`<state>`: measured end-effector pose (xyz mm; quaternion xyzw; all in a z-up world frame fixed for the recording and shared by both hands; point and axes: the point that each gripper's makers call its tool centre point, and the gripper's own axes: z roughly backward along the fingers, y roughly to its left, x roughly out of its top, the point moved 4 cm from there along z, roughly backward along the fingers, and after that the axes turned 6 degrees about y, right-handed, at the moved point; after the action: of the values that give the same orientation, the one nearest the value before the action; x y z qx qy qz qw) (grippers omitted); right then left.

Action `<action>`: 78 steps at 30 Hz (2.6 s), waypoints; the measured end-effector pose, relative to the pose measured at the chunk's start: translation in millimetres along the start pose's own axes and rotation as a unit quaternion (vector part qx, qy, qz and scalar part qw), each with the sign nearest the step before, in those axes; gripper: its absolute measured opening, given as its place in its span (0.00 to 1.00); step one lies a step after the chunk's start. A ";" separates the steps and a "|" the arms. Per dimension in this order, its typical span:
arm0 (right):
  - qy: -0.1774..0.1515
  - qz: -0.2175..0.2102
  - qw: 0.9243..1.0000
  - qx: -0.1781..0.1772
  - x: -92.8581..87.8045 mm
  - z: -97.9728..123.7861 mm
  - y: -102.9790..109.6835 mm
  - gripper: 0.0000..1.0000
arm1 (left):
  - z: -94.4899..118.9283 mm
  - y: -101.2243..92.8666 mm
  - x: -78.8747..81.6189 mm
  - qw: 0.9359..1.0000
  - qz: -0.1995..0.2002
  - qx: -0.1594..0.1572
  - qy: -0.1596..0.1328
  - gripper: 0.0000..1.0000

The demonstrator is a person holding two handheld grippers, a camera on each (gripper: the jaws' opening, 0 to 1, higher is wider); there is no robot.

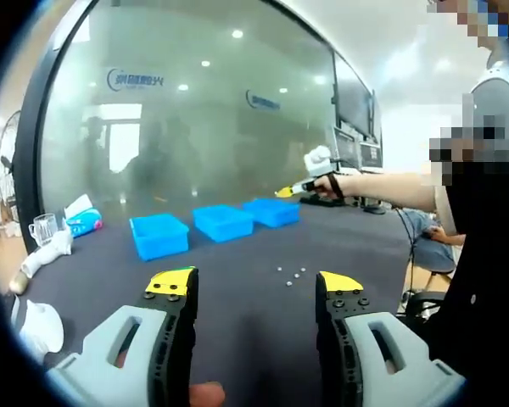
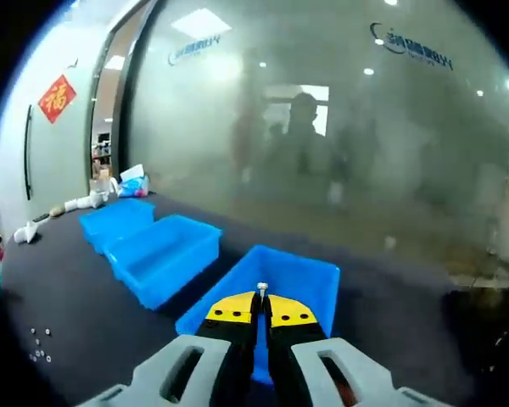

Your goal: Sort the screws, nuts, and washers into the corresponding bins

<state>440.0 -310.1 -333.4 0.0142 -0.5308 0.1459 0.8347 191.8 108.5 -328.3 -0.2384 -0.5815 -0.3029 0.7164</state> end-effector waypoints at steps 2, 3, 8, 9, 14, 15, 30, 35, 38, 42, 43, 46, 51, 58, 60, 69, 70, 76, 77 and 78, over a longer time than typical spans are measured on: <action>-0.008 0.018 1.000 -0.007 1.3 0.7 -0.3 0.12 | 0.3 0.3 0.3 1.000 0.000 0.000 -0.001 0.54; -0.011 0.019 1.000 -0.007 2.0 1.0 -0.8 0.19 | 0.4 0.4 0.5 1.000 0.000 0.000 -0.001 0.54; -0.021 0.012 1.000 -0.003 4.3 1.8 -1.3 0.30 | 0.4 0.5 0.2 1.000 0.001 0.000 -0.001 0.54; -0.021 0.012 1.000 -0.002 4.2 1.9 -1.4 0.30 | 0.3 0.5 0.2 1.000 0.001 0.000 -0.001 0.54; -0.023 0.014 1.000 -0.003 2.2 6.0 0.3 0.30 | 0.4 0.6 0.9 1.000 0.000 -0.001 -0.001 0.54; -0.025 0.013 1.000 -0.002 2.6 7.1 0.6 0.30 | 0.3 0.8 0.9 1.000 0.000 0.000 -0.001 0.54; -0.121 -0.016 0.992 0.038 -1.8 88.0 51.7 0.34 | -2.2 7.2 0.7 1.000 0.001 0.001 -0.001 0.54; -0.146 -0.014 0.988 0.049 -15.2 130.1 80.1 0.34 | -1.6 8.7 1.7 1.000 0.002 0.003 -0.005 0.54; -0.159 -0.006 0.986 0.050 -26.9 154.6 93.1 0.34 | -1.5 7.6 1.0 1.000 0.001 0.002 -0.004 0.54; -0.181 -0.017 0.982 0.040 -43.2 186.5 102.3 0.33 | 0.7 6.9 0.7 1.000 0.004 0.002 -0.006 0.54; -0.186 -0.019 0.982 0.036 -45.1 191.4 102.8 0.33 | 0.9 6.9 0.7 1.000 0.004 0.002 -0.007 0.54; -0.189 -0.010 0.981 0.036 -47.8 197.3 106.1 0.33 | 0.3 6.2 1.6 1.000 0.008 -0.002 -0.009 0.54; -0.192 0.003 0.981 0.036 -53.4 202.1 112.9 0.33 | 0.0 3.3 3.5 1.000 0.007 -0.005 -0.012 0.54; -0.189 0.003 0.981 0.046 -58.9 202.2 118.4 0.34 | 0.8 3.7 2.6 1.000 0.003 -0.004 -0.006 0.54; -0.187 0.003 0.981 0.048 -61.0 202.5 118.8 0.34 | 0.6 3.9 2.4 1.000 0.003 -0.003 -0.006 0.54; -0.147 0.011 0.983 0.112 -80.5 200.2 134.9 0.34 | -13.3 -0.7 4.8 0.999 -0.023 -0.022 0.020 0.54; -0.145 0.017 0.982 0.118 -81.4 200.3 136.6 0.34 | -15.1 -0.8 5.2 0.999 -0.026 -0.024 0.023 0.54; -0.070 0.067 0.966 0.240 -104.1 199.0 159.4 0.34 | -21.0 -3.2 8.3 0.998 -0.037 -0.033 0.031 0.54; -0.060 0.079 0.962 0.253 -106.7 198.9 161.2 0.34 | -21.2 -3.8 8.4 0.998 -0.037 -0.034 0.031 0.54; -0.053 0.091 0.960 0.258 -108.6 198.6 161.5 0.34 | -21.5 -4.5 8.5 0.998 -0.037 -0.035 0.031 0.54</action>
<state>180.3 -215.9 -364.7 0.1888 -0.5179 0.3523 0.7563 204.5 89.1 -324.6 -0.2320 -0.5563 -0.3568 0.7137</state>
